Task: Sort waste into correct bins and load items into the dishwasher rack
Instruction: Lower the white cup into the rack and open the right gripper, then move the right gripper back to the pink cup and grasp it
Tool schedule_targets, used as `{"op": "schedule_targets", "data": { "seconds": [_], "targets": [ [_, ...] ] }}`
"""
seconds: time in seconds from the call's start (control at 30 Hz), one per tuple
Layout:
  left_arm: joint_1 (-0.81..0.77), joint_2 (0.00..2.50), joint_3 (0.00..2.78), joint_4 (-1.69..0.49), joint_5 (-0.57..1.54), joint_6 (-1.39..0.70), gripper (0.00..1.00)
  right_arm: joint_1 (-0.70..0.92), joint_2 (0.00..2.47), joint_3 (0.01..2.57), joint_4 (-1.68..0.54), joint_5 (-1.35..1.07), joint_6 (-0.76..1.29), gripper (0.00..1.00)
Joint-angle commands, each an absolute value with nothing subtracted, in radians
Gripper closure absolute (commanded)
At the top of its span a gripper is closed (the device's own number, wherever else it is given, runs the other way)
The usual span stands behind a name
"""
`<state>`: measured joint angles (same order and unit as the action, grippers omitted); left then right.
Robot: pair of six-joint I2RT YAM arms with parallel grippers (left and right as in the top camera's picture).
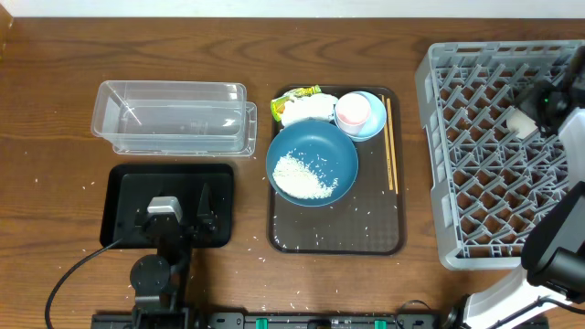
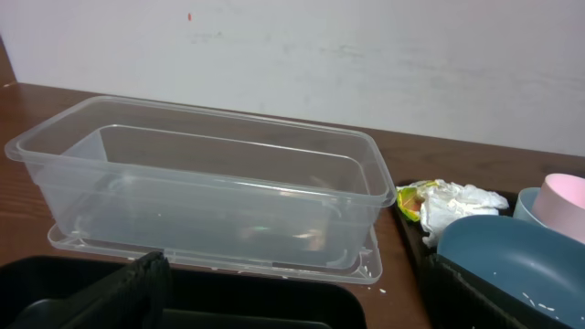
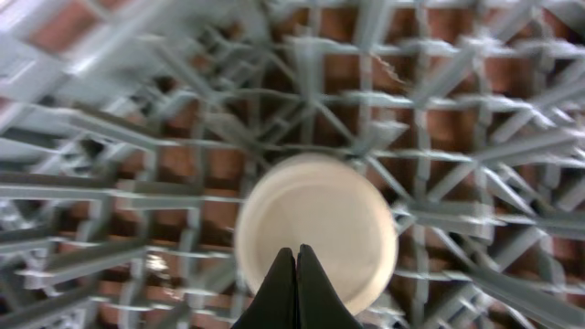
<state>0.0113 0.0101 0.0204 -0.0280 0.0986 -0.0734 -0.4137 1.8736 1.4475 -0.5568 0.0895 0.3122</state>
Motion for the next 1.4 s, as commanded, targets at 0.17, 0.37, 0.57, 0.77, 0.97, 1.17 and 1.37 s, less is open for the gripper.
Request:
{"op": "schedule_targets", "data": {
  "seconds": [0.17,0.37,0.57,0.77,0.97,1.17,1.37],
  "targets": [
    [0.016,0.004,0.004,-0.063,0.116,-0.06,0.11,-0.455,1.812,1.541,-0.675,0.154,0.344,0.99],
    [0.016,0.004,0.004,-0.063,0.116,-0.06,0.11,-0.443,1.694,1.546,-0.661,-0.074,0.343,0.95],
    [0.016,0.004,0.004,-0.063,0.116,-0.06,0.11,-0.405,1.592,1.546,-0.55,-0.505,0.344,0.02],
    [0.016,0.004,0.004,-0.063,0.116,-0.06,0.11,-0.279,1.593,1.545,-0.461,-0.648,0.347,0.01],
    [0.016,0.004,0.004,-0.063,0.116,-0.06,0.11,-0.054,1.635,1.545,-0.46,-0.419,0.27,0.01],
    [0.016,0.004,0.004,-0.063,0.116,-0.06,0.11,0.185,1.687,1.621,-0.518,-0.134,0.178,0.01],
    [0.016,0.004,0.004,-0.063,0.116,-0.06,0.11,0.34,1.86,1.968,-0.878,0.092,0.083,0.01]
  ]
}}
